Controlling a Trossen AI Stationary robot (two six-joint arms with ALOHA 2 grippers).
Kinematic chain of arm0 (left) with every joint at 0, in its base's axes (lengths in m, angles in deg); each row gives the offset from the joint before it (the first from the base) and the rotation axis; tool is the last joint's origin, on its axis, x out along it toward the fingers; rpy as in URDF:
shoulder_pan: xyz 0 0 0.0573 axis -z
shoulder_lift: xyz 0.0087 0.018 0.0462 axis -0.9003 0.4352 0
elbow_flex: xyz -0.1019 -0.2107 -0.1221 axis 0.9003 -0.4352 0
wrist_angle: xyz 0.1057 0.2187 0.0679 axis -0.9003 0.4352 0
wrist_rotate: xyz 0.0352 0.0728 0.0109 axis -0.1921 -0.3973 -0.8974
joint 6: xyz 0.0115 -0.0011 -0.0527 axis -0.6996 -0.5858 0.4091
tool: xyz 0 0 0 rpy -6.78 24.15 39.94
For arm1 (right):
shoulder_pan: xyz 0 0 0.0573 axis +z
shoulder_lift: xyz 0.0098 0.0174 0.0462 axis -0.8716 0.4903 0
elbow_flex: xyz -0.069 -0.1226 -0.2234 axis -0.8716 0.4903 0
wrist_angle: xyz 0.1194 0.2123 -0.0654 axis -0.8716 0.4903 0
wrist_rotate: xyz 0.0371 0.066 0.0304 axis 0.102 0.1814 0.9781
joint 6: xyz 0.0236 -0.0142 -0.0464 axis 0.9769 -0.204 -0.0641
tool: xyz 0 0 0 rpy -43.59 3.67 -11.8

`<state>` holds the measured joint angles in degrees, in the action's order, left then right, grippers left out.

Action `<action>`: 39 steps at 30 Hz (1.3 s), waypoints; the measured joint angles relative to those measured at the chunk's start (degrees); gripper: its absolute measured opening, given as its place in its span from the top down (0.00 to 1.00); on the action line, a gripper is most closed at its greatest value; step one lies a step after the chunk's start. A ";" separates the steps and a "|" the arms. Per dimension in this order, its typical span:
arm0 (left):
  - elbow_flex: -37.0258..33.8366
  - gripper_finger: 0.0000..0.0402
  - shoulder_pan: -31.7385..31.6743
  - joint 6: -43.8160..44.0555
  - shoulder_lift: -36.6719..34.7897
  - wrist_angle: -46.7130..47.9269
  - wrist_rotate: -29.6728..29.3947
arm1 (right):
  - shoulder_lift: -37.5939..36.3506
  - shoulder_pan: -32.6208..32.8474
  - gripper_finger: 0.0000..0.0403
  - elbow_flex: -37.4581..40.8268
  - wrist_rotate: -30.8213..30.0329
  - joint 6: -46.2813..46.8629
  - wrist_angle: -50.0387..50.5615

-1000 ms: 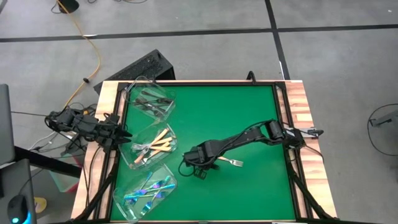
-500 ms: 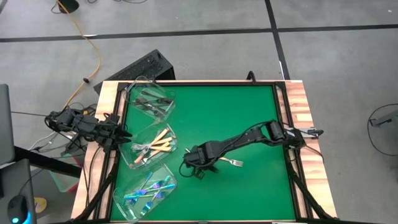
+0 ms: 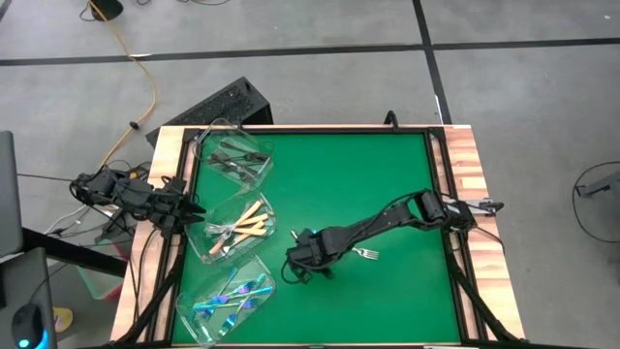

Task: Sort silverware by color (type)
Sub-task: Put the black fork into the top transparent bin

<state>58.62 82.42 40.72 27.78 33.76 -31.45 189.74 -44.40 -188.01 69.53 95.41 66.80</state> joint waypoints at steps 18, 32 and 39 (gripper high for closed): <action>0.01 0.68 0.00 -1.45 -0.01 0.00 0.98 | -0.78 -6.58 0.97 -0.02 -11.36 8.86 -7.99; 0.02 0.68 0.02 -1.88 0.02 -0.02 1.11 | -10.79 -21.49 0.98 2.58 -17.56 -13.92 -3.39; 0.02 0.68 0.02 -0.56 0.02 -0.04 0.11 | -12.92 -30.63 0.98 2.34 -14.88 -31.29 -16.51</action>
<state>58.64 82.44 40.16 27.80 33.71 -31.35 176.83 -75.03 -185.66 54.65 64.12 50.29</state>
